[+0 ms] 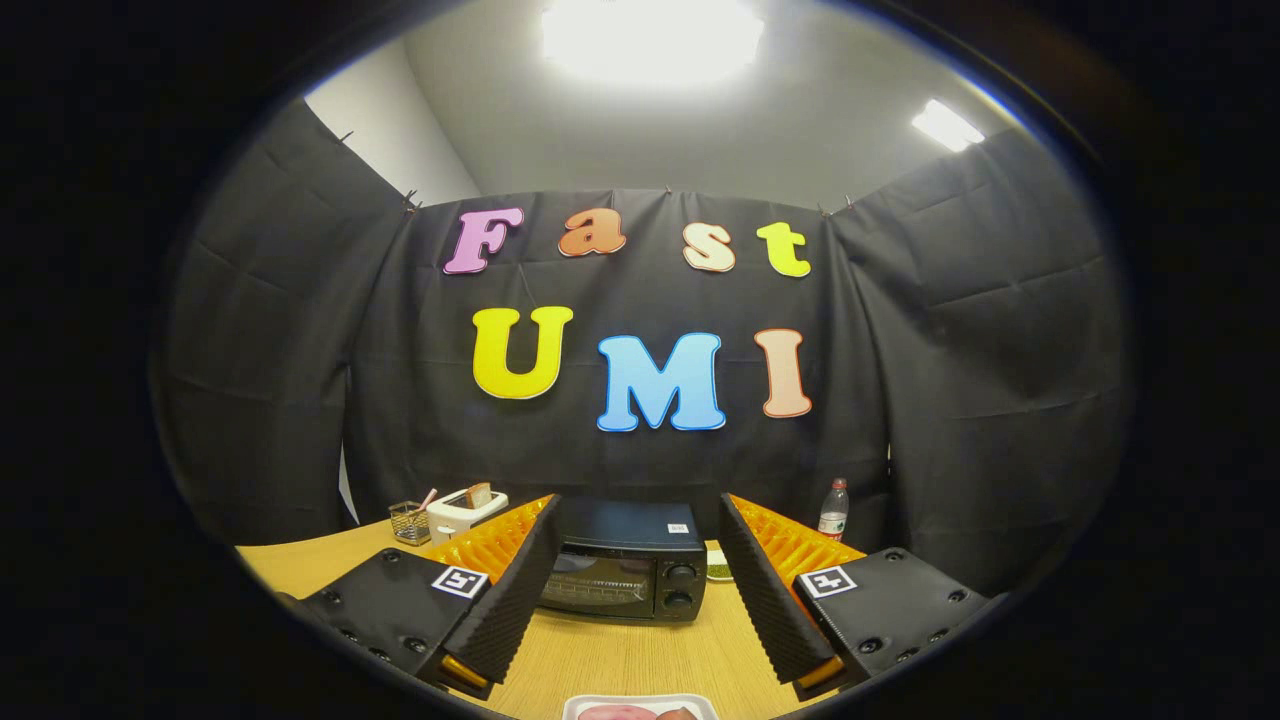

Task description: Open the toaster oven, put the food inside, and close the toaster oven door.

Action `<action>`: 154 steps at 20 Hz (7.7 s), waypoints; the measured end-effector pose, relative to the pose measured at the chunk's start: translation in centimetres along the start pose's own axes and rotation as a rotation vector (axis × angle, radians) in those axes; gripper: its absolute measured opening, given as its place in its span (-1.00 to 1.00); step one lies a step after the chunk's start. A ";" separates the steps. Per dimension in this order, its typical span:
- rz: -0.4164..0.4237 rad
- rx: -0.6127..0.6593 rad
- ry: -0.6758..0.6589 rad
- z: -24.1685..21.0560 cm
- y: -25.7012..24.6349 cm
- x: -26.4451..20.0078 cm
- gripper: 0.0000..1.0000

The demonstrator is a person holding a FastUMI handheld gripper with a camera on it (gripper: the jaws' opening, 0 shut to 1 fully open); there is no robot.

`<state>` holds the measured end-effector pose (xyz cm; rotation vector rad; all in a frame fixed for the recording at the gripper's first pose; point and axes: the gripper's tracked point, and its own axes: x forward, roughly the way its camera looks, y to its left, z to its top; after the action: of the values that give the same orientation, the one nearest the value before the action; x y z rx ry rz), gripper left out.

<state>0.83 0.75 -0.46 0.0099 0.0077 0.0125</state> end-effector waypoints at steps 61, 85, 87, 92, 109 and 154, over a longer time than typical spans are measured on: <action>0.067 -0.017 0.335 -19.1 10.5 15.1 0.98; 0.130 -0.068 0.571 -24.4 9.2 2.8 0.97; 0.112 -0.040 0.586 -23.6 7.8 1.5 0.97; 0.092 -0.009 0.644 -22.5 3.6 -0.4 0.96; 0.273 0.083 1.151 -28.9 -5.7 -4.9 1.00; 0.310 0.877 1.289 -24.4 4.7 -10.7 -0.96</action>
<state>-10.09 5.60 -24.76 0.8793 1.3013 0.3238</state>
